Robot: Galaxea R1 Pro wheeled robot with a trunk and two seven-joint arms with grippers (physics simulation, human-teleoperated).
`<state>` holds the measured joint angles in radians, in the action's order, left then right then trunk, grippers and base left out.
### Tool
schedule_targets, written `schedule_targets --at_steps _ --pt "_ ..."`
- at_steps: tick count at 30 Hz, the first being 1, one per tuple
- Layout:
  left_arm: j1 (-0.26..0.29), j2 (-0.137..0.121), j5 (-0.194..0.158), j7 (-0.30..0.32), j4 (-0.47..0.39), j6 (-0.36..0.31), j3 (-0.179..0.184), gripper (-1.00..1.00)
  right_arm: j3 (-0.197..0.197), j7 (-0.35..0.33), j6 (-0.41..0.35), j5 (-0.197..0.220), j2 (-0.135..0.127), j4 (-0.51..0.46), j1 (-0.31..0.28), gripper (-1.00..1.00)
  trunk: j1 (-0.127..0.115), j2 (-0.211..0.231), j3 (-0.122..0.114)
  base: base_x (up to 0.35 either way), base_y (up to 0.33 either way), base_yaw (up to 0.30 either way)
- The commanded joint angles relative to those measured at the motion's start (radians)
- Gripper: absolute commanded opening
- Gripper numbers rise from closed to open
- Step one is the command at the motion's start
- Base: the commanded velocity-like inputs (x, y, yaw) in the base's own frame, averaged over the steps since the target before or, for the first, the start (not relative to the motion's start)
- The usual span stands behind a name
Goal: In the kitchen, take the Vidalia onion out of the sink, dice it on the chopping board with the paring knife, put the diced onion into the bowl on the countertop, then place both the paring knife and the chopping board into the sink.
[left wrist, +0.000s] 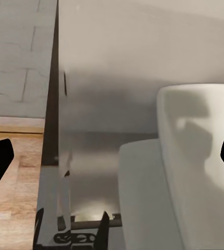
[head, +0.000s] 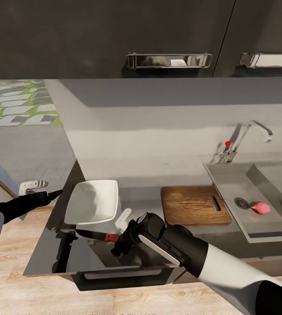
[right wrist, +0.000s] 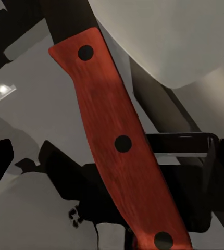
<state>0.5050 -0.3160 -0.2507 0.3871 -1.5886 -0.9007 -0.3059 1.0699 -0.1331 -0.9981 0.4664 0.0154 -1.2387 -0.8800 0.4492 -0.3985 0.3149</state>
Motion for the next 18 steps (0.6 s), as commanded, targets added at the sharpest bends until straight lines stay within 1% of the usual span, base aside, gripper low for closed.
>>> schedule_targets --at_steps 1,6,18 --pt "0.001 0.0 0.002 0.005 -0.001 -0.006 -0.002 1.0 0.001 -0.01 -0.004 0.001 0.0 0.001 0.0 1.0 0.001 -0.001 0.004 0.0 0.0 0.0" --pt "0.001 0.0 0.001 0.006 -0.001 -0.006 -0.001 1.0 0.001 -0.01 -0.004 0.001 0.0 0.001 0.0 1.0 0.001 -0.001 0.009 0.0 0.0 0.0" --pt "0.001 0.0 0.001 0.004 -0.001 -0.006 -0.001 1.0 -0.001 -0.01 -0.004 0.001 0.0 0.001 0.0 1.0 0.001 -0.001 0.01 0.0 0.0 0.0"
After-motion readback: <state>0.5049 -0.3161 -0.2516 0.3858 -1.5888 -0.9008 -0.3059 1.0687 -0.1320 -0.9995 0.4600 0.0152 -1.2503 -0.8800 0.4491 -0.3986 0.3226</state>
